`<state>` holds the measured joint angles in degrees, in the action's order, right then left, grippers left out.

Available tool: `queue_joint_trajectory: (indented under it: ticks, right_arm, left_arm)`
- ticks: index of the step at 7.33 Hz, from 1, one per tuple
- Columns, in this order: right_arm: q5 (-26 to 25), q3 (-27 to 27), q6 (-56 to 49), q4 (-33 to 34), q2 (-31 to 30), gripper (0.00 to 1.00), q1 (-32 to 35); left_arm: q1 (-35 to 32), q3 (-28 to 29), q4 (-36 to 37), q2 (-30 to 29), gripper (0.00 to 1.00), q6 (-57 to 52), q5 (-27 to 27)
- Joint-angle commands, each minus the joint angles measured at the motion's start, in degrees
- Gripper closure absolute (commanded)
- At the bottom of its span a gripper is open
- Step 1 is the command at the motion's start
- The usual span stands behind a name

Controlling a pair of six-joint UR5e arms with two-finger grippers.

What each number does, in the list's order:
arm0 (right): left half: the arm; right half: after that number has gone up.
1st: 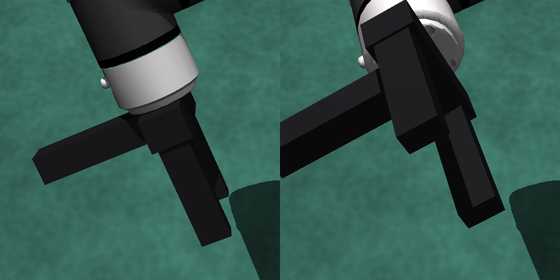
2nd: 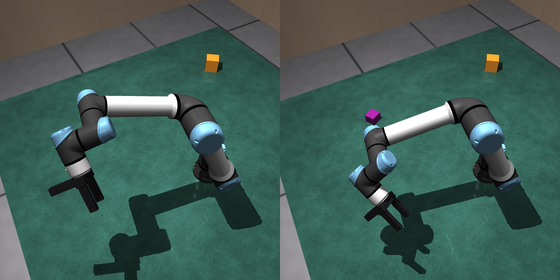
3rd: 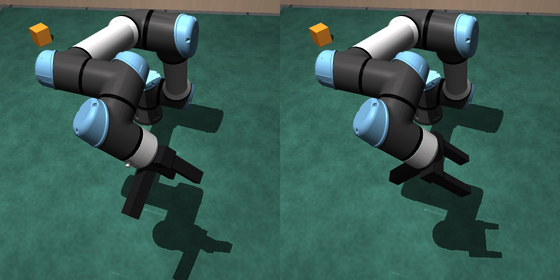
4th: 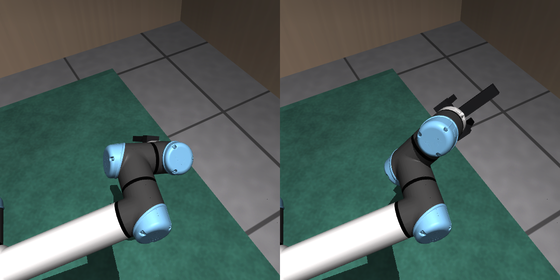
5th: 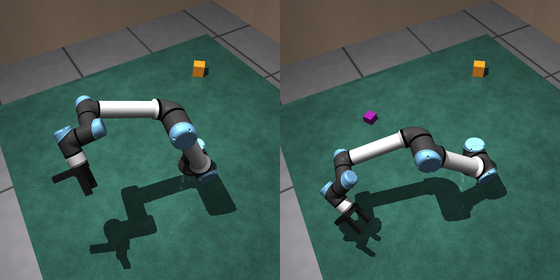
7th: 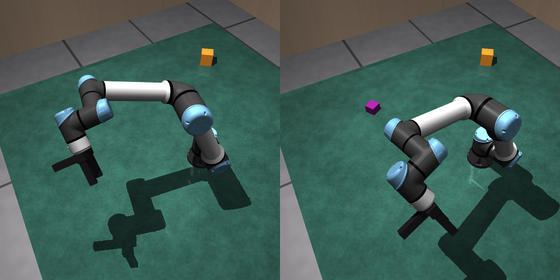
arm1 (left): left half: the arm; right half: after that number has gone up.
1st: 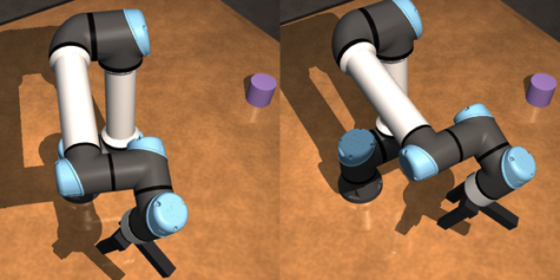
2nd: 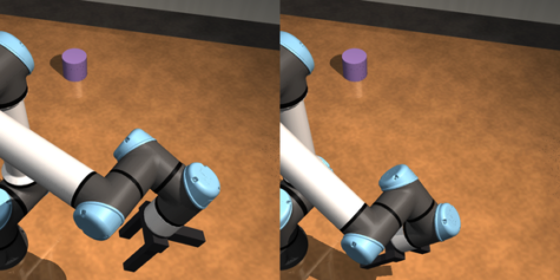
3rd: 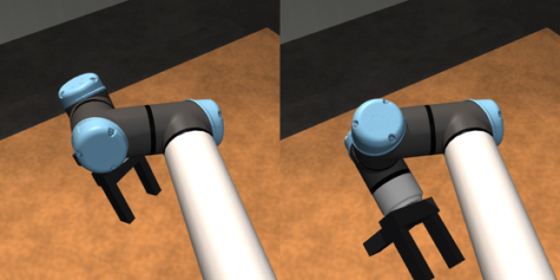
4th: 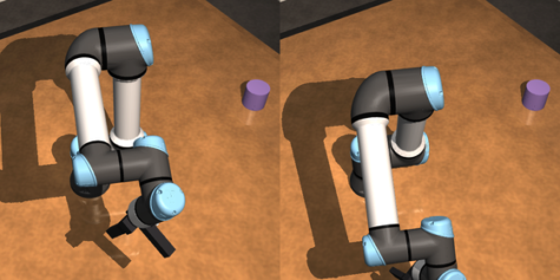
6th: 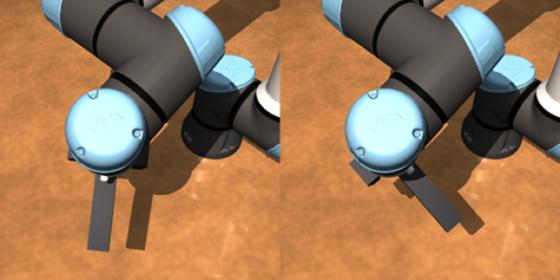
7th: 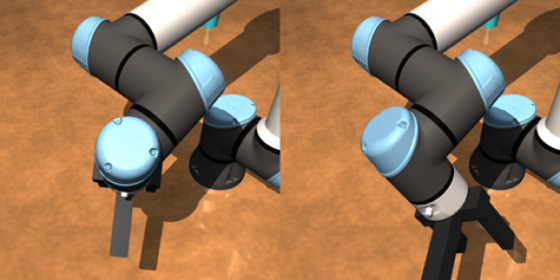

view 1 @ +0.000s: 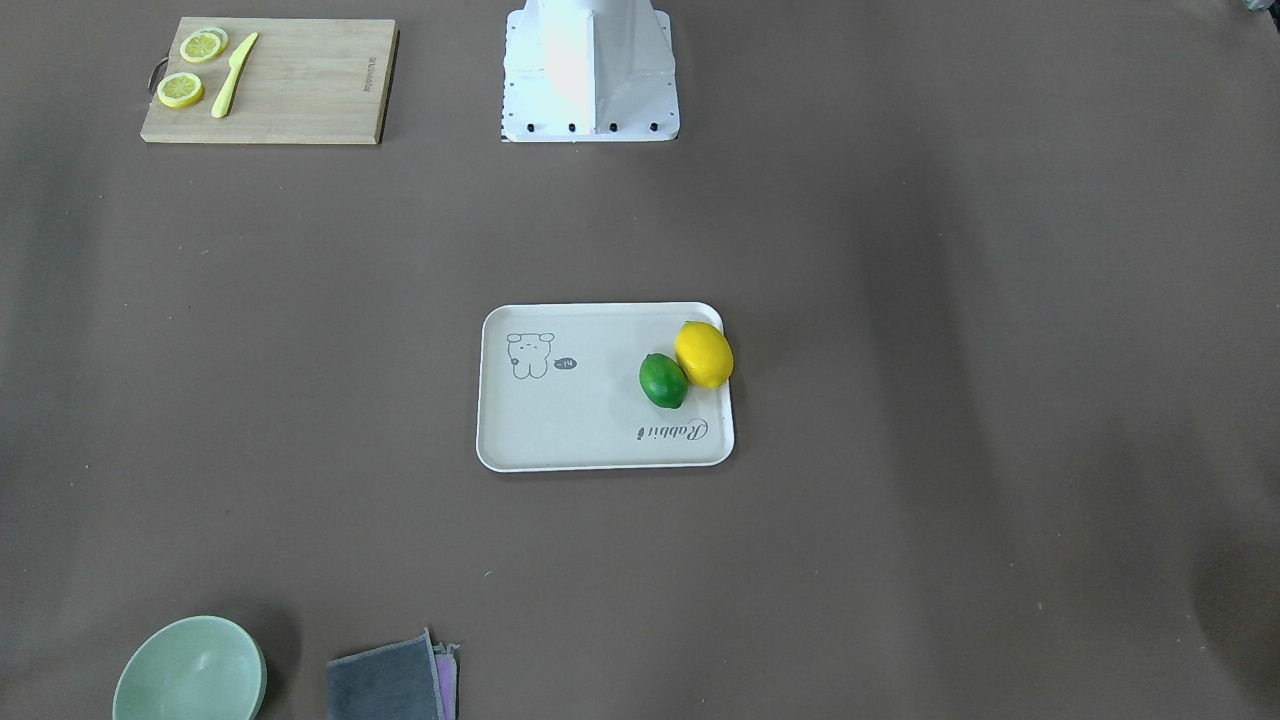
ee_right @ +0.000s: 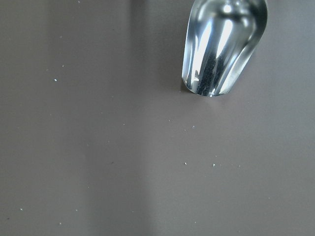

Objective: Place all lemons on tray

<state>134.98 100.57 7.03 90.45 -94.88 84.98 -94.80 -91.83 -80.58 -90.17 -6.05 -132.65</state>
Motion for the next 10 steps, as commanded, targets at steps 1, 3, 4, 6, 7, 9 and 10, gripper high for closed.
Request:
queue_joint_trajectory:
  ticks: [1, 3, 4, 6, 7, 9, 10]
  right_arm:
    - [-0.1, -0.1, 0.3, 0.0, 0.2, 0.00, 0.6]
    - [0.2, 0.2, 0.6, 0.0, 0.3, 0.00, 0.7]
    - [0.1, 0.5, 0.6, -0.1, 0.5, 0.00, 0.7]
    - [-0.1, 0.5, 0.6, -0.1, 0.3, 0.00, 0.8]
    - [-0.1, 0.5, 0.6, -0.1, 0.5, 0.00, 0.7]
    - [0.1, 0.7, 0.6, -0.2, 1.6, 0.00, 0.7]
    - [0.0, 0.3, 0.6, -0.2, 1.6, 0.00, 0.7]
  left_arm:
    - [0.1, 1.2, -1.1, -0.9, 0.02, 0.3, -0.1]
    - [0.1, 1.0, -1.2, -1.5, 0.02, 0.3, -0.1]
    - [0.1, 1.2, -2.2, -1.4, 0.02, 0.3, -0.1]
    - [0.1, 2.2, -5.6, -1.4, 0.02, 0.3, -0.1]
    - [0.1, 2.2, -5.7, -1.4, 0.02, 0.3, -0.1]
    - [0.1, 2.6, -5.6, -1.3, 0.02, 0.3, -0.1]
    - [0.1, 2.4, -5.6, -1.4, 0.02, 0.3, -0.1]
